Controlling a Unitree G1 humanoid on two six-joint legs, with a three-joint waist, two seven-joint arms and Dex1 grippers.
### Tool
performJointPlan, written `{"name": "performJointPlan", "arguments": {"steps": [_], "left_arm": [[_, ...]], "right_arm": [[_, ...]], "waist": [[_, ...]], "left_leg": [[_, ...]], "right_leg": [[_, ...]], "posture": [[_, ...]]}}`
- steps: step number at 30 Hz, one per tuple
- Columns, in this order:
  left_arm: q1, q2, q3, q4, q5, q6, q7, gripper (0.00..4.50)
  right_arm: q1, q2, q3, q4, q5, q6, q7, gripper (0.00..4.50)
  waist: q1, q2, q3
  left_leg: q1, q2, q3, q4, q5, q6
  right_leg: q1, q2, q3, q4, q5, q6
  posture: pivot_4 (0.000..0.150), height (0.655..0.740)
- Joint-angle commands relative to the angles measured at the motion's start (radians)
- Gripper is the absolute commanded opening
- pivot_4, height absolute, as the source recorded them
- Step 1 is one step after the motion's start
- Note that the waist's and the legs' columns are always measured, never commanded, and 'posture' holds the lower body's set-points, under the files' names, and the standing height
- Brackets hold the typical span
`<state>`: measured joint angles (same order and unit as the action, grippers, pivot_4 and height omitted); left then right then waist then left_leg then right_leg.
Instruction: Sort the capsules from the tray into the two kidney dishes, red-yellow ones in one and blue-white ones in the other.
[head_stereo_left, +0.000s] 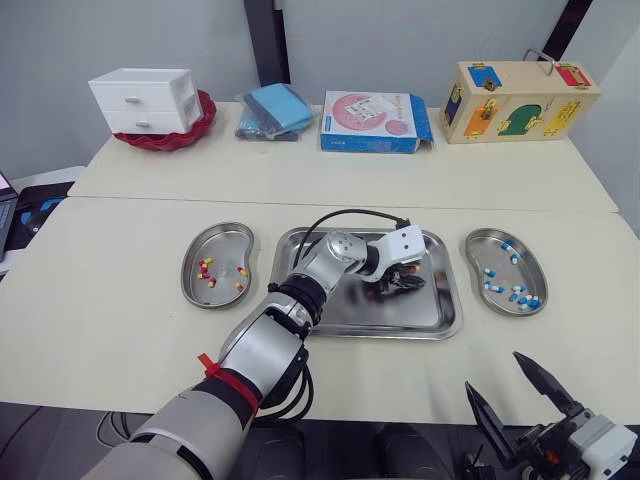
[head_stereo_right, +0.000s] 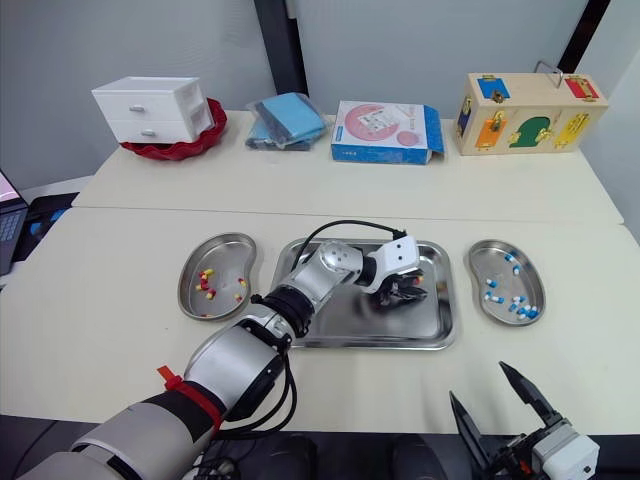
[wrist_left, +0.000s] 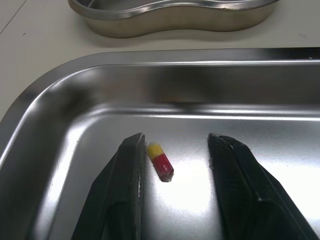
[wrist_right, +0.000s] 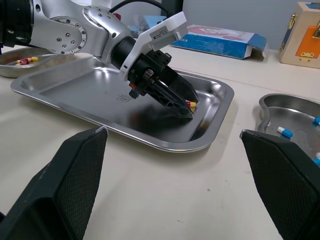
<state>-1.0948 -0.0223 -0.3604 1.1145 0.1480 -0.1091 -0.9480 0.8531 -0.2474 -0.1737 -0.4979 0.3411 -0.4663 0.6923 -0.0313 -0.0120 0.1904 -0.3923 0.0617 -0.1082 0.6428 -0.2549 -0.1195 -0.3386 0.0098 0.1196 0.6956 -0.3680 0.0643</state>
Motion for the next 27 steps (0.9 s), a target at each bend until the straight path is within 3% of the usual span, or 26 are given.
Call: {"name": "performJointPlan", "arguments": {"steps": [1, 8, 11, 16, 27], "left_arm": [[-0.006, 0.006, 0.002, -0.001, 0.020, -0.001, -0.004, 2.21], [-0.003, 0.008, 0.003, -0.005, 0.028, 0.000, -0.008, 2.21], [-0.002, 0.010, 0.003, -0.006, 0.033, 0.001, -0.003, 1.63], [-0.001, 0.011, 0.001, -0.006, 0.041, 0.003, -0.001, 0.03], [0.005, 0.020, 0.012, -0.031, 0.030, 0.013, -0.026, 0.03]], "right_arm": [[0.006, -0.011, -0.006, -0.031, 0.010, -0.021, -0.013, 4.50], [0.001, -0.020, -0.001, -0.025, 0.009, -0.026, -0.026, 4.50], [0.001, -0.022, 0.001, -0.025, 0.008, -0.027, -0.027, 4.50], [0.000, -0.023, 0.002, -0.024, 0.008, -0.028, -0.029, 4.50], [-0.015, -0.044, -0.006, -0.031, 0.016, -0.017, -0.028, 4.50]], "waist": [[0.000, 0.000, 0.000], [0.000, 0.000, 0.000], [0.000, 0.000, 0.000], [0.000, 0.000, 0.000], [0.000, 0.000, 0.000]], "left_leg": [[0.000, 0.000, 0.000, 0.000, 0.000, 0.000], [0.000, 0.000, 0.000, 0.000, 0.000, 0.000], [0.000, 0.000, 0.000, 0.000, 0.000, 0.000], [0.000, 0.000, 0.000, 0.000, 0.000, 0.000], [0.001, 0.000, 0.000, 0.000, 0.000, 0.000]], "right_leg": [[0.000, 0.000, 0.000, 0.000, 0.000, 0.000], [0.000, 0.000, 0.000, 0.000, 0.000, 0.000], [0.000, 0.000, 0.000, 0.000, 0.000, 0.000], [0.000, 0.000, 0.000, 0.000, 0.000, 0.000], [0.001, 0.000, 0.000, 0.001, 0.000, 0.000]], "posture": [[0.150, 0.7400], [0.150, 0.7400], [0.150, 0.7400], [0.150, 0.7400], [0.150, 0.7400]]}}
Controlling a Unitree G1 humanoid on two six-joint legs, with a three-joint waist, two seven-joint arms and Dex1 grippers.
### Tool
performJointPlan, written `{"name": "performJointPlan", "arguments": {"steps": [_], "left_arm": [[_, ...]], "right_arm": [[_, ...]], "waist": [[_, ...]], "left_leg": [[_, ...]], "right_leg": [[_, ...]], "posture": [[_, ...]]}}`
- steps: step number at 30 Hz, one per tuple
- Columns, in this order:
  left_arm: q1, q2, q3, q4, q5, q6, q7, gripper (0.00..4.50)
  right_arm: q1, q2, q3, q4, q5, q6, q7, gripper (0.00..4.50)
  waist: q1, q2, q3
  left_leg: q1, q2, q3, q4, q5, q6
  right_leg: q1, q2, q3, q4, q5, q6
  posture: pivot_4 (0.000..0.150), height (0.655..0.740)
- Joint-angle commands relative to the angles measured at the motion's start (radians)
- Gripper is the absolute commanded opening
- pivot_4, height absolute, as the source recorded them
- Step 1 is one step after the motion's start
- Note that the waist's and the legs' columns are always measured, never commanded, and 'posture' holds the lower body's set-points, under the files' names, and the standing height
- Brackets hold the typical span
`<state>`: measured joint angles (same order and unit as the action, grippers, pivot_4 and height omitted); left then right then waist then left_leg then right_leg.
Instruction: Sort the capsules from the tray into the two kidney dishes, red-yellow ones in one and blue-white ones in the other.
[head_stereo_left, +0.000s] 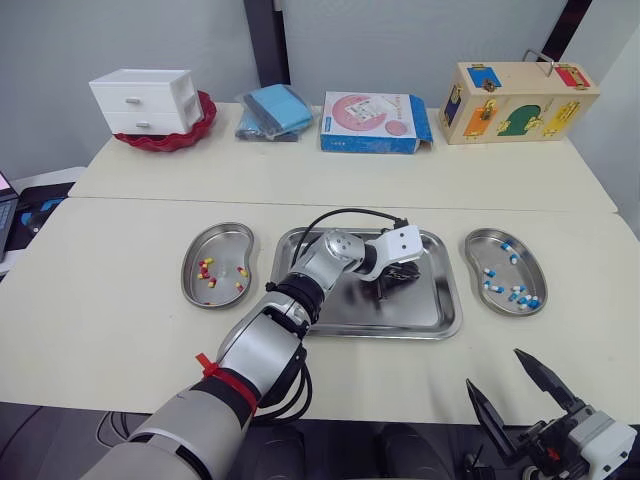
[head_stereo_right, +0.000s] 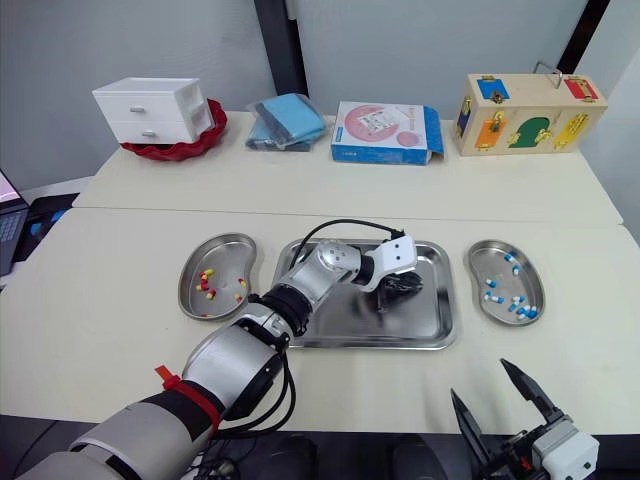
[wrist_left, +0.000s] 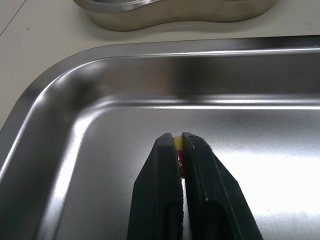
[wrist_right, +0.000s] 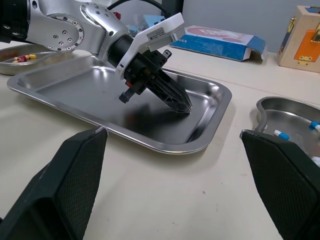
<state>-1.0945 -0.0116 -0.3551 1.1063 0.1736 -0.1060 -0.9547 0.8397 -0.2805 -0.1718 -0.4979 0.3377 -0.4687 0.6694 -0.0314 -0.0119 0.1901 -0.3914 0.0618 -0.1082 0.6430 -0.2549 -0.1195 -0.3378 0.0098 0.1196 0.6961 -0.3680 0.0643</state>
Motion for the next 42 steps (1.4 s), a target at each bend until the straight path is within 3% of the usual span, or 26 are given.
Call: {"name": "performJointPlan", "arguments": {"steps": [1, 6, 12, 17, 23, 28, 32, 42], "left_arm": [[0.005, 0.014, 0.013, -0.039, -0.005, 0.014, -0.031, 0.03], [0.035, 0.068, 0.054, -0.197, -0.065, 0.109, -0.111, 0.03], [0.180, 0.203, 0.098, -0.606, -0.140, 0.374, -0.163, 0.03], [0.333, 0.353, 0.168, -0.962, -0.185, 0.635, -0.115, 0.03], [0.515, 0.561, 0.369, -1.286, -0.255, 0.935, -0.017, 0.03], [0.683, 0.682, 0.522, -1.424, -0.267, 1.024, 0.084, 0.03], [0.773, 0.709, 0.621, -1.474, -0.263, 1.066, 0.181, 0.03], [0.830, 0.708, 0.642, -1.494, -0.314, 1.068, 0.286, 0.03]], "right_arm": [[-0.002, -0.015, -0.008, -0.035, 0.022, -0.015, -0.003, 4.50], [-0.002, -0.069, 0.003, -0.059, 0.033, -0.007, 0.033, 4.50], [-0.038, -0.174, -0.002, -0.056, 0.065, 0.002, 0.109, 4.50], [-0.102, -0.259, 0.020, -0.042, 0.116, 0.041, 0.185, 4.50], [-0.230, -0.327, 0.050, 0.052, 0.178, 0.081, 0.302, 4.50], [-0.344, -0.358, 0.050, 0.126, 0.220, 0.109, 0.382, 4.50], [-0.404, -0.360, 0.062, 0.153, 0.238, 0.141, 0.420, 4.50], [-0.464, -0.335, 0.057, 0.170, 0.248, 0.182, 0.450, 4.50]], "waist": [[0.000, 0.000, 0.000], [-0.001, 0.000, 0.000], [-0.005, 0.001, 0.000], [0.000, 0.002, -0.001], [-0.002, 0.001, -0.001], [0.007, 0.001, -0.001], [0.007, 0.000, -0.001], [0.005, 0.000, -0.001]], "left_leg": [[0.000, 0.000, 0.000, 0.000, 0.000, 0.000], [0.000, 0.000, 0.000, 0.000, 0.000, 0.000], [0.000, 0.001, 0.000, 0.000, 0.000, 0.000], [0.001, 0.001, 0.000, 0.001, 0.000, 0.000], [0.002, 0.002, -0.001, 0.002, 0.000, 0.000], [0.003, 0.001, -0.001, 0.003, 0.000, 0.000], [0.003, 0.001, -0.002, 0.002, 0.000, 0.000], [0.003, 0.001, -0.002, 0.002, 0.000, 0.000]], "right_leg": [[0.000, 0.000, 0.000, 0.000, 0.000, 0.000], [0.000, 0.000, 0.000, 0.000, 0.000, 0.000], [0.000, 0.000, 0.000, 0.000, 0.000, 0.000], [0.002, 0.000, 0.000, 0.001, 0.000, 0.000], [0.003, 0.000, 0.000, 0.002, 0.000, 0.000], [0.004, -0.001, -0.001, 0.001, 0.000, 0.000], [0.004, -0.001, -0.001, 0.002, 0.000, 0.000], [0.004, -0.001, -0.001, 0.002, 0.000, 0.000]], "posture": [[0.150, 0.7400], [0.150, 0.7400], [0.150, 0.7400], [0.150, 0.7400], [0.150, 0.7400], [0.150, 0.7400], [0.150, 0.7400], [0.150, 0.7400]]}}
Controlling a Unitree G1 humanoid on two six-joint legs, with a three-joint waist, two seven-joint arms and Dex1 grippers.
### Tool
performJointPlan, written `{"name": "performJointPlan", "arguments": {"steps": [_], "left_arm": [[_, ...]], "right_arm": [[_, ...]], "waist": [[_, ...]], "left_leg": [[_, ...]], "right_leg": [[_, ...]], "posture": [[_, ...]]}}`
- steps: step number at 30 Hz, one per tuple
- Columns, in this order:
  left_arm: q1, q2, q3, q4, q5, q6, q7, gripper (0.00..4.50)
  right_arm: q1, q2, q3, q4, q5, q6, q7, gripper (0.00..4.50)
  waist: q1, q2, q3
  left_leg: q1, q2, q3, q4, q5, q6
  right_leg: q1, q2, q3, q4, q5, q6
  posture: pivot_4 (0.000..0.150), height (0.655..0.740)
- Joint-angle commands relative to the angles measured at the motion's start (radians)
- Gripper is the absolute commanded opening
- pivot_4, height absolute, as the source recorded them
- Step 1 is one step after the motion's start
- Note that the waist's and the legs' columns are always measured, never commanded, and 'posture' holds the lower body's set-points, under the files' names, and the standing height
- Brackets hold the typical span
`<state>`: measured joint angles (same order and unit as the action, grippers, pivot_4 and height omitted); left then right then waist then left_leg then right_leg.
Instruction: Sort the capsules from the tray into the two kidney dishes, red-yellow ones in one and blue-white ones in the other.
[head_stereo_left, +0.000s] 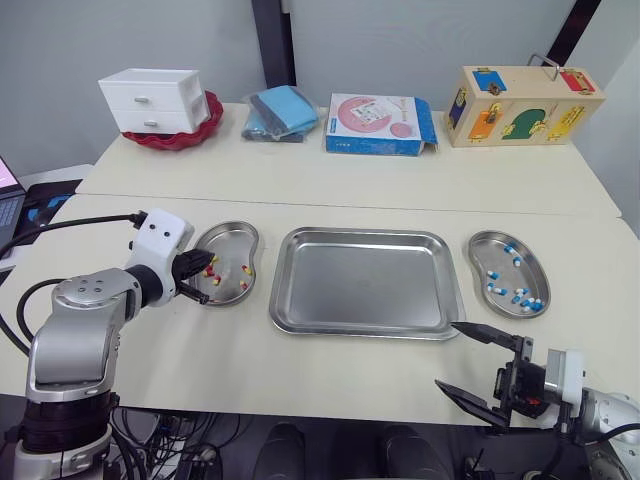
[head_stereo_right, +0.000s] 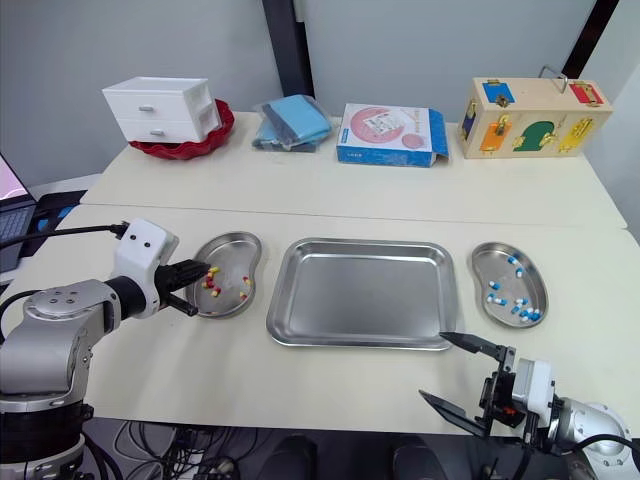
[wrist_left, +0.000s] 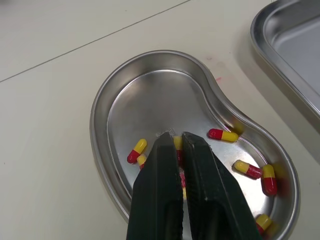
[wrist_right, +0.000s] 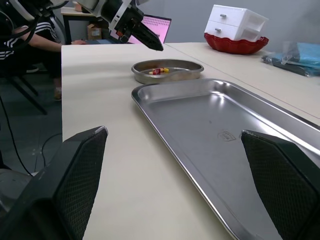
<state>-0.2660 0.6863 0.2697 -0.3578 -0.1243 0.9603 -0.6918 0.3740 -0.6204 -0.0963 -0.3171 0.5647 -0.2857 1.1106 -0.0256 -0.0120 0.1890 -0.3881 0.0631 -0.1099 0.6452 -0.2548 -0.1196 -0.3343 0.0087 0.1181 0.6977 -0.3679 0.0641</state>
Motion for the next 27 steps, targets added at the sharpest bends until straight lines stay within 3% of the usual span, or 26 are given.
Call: {"name": "performJointPlan", "arguments": {"steps": [1, 20, 27], "left_arm": [[0.002, 0.011, 0.013, -0.025, -0.020, 0.000, 0.030, 0.03], [-0.027, 0.049, -0.049, 0.045, -0.068, -0.023, 0.058, 0.03], [-0.037, 0.064, -0.058, 0.059, -0.077, -0.028, 0.063, 2.08]], "right_arm": [[0.003, 0.006, -0.020, -0.012, 0.021, 0.000, 0.011, 4.50], [0.013, 0.033, -0.030, -0.012, 0.000, -0.007, 0.000, 4.50], [0.010, 0.035, -0.038, -0.010, -0.004, -0.003, -0.006, 4.50]], "waist": [[-0.001, 0.000, 0.000], [-0.003, 0.000, 0.000], [-0.004, 0.000, 0.000]], "left_leg": [[0.000, 0.000, 0.000, 0.000, 0.000, 0.000], [0.000, 0.000, 0.000, 0.000, 0.000, 0.000], [0.000, 0.000, 0.000, 0.000, 0.000, 0.000]], "right_leg": [[0.000, 0.000, 0.000, 0.000, 0.000, 0.000], [0.000, 0.000, 0.000, 0.000, 0.000, 0.000], [0.000, 0.000, 0.000, 0.000, 0.000, 0.000]], "posture": [[0.150, 0.7400], [0.150, 0.7400], [0.150, 0.7400]]}}
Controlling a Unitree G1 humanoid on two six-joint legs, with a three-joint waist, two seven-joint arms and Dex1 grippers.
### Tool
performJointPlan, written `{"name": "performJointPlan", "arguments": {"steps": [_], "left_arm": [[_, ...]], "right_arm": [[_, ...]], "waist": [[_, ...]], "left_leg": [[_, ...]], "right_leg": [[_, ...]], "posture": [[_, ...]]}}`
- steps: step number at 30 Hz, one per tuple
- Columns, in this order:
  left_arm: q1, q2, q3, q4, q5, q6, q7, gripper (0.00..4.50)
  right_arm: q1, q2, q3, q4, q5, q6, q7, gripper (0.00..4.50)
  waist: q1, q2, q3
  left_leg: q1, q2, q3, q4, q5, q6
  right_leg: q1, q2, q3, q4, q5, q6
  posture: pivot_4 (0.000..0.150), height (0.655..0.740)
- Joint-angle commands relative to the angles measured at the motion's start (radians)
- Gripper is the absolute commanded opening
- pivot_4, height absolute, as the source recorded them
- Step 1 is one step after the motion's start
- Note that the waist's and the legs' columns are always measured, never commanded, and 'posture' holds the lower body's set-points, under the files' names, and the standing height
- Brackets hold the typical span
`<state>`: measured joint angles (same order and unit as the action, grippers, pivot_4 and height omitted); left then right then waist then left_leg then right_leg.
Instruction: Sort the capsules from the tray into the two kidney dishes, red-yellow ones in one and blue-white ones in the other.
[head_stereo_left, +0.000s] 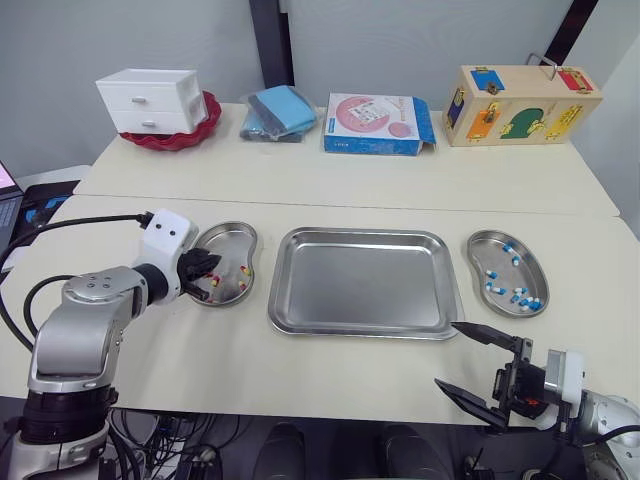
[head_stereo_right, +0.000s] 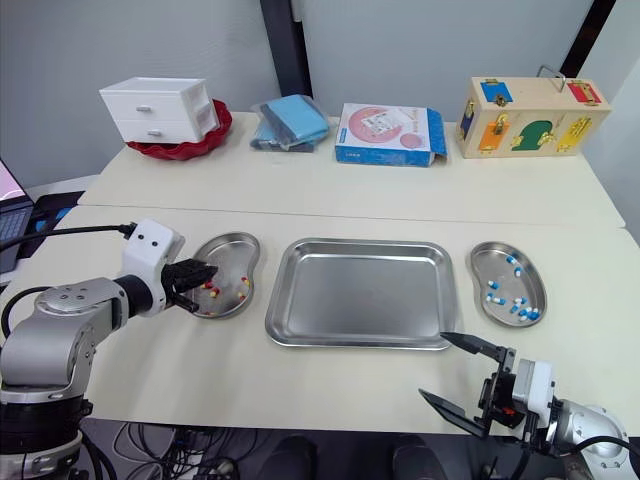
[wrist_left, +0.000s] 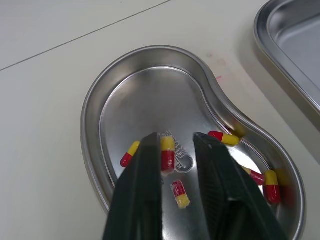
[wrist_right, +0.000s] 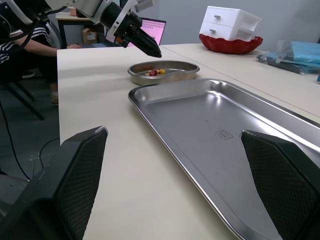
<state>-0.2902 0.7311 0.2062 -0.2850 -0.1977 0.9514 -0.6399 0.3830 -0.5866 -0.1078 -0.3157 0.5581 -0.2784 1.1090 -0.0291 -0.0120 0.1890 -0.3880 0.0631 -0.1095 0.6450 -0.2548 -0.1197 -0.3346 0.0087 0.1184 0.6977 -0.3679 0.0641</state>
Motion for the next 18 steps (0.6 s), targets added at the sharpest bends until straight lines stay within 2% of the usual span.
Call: {"name": "performJointPlan", "arguments": {"steps": [1, 5, 6, 8, 18], "left_arm": [[-0.013, 0.021, 0.006, -0.012, -0.006, -0.020, 0.012, 2.34], [-0.014, 0.025, 0.006, -0.008, -0.010, -0.024, 0.014, 3.61], [-0.016, 0.025, 0.005, -0.007, -0.013, -0.024, 0.013, 4.05], [-0.021, 0.025, 0.004, -0.006, -0.018, -0.024, 0.012, 4.46], [-0.036, 0.018, -0.003, 0.020, -0.033, -0.052, 0.019, 4.46]], "right_arm": [[0.000, 0.002, -0.028, -0.011, 0.002, -0.010, -0.006, 4.50], [0.000, 0.006, -0.032, -0.009, -0.002, -0.008, -0.012, 4.50], [0.001, 0.007, -0.032, -0.009, -0.003, -0.008, -0.012, 4.50], [0.002, 0.010, -0.033, -0.010, -0.005, -0.008, -0.013, 4.50], [-0.006, 0.016, -0.032, -0.006, -0.012, -0.007, -0.022, 4.50]], "waist": [[0.000, 0.000, 0.000], [0.000, 0.000, 0.000], [0.000, 0.000, 0.000], [0.000, 0.000, 0.000], [0.000, 0.000, 0.000]], "left_leg": [[0.000, 0.000, 0.000, 0.000, 0.000, 0.000], [0.000, 0.000, 0.000, 0.000, 0.000, 0.000], [0.000, 0.000, 0.000, 0.000, 0.000, 0.000], [0.000, 0.000, 0.000, 0.000, 0.000, 0.000], [0.000, 0.000, 0.000, 0.000, 0.000, 0.000]], "right_leg": [[0.000, 0.000, 0.000, 0.000, 0.000, 0.000], [0.000, 0.000, 0.000, 0.000, 0.000, 0.000], [0.000, 0.000, 0.000, 0.000, 0.000, 0.000], [0.000, 0.000, 0.000, 0.000, 0.000, 0.000], [0.000, 0.000, 0.000, 0.000, 0.000, 0.000]], "posture": [[0.150, 0.7400], [0.150, 0.7400], [0.150, 0.7400], [0.150, 0.7400], [0.150, 0.7400]]}}
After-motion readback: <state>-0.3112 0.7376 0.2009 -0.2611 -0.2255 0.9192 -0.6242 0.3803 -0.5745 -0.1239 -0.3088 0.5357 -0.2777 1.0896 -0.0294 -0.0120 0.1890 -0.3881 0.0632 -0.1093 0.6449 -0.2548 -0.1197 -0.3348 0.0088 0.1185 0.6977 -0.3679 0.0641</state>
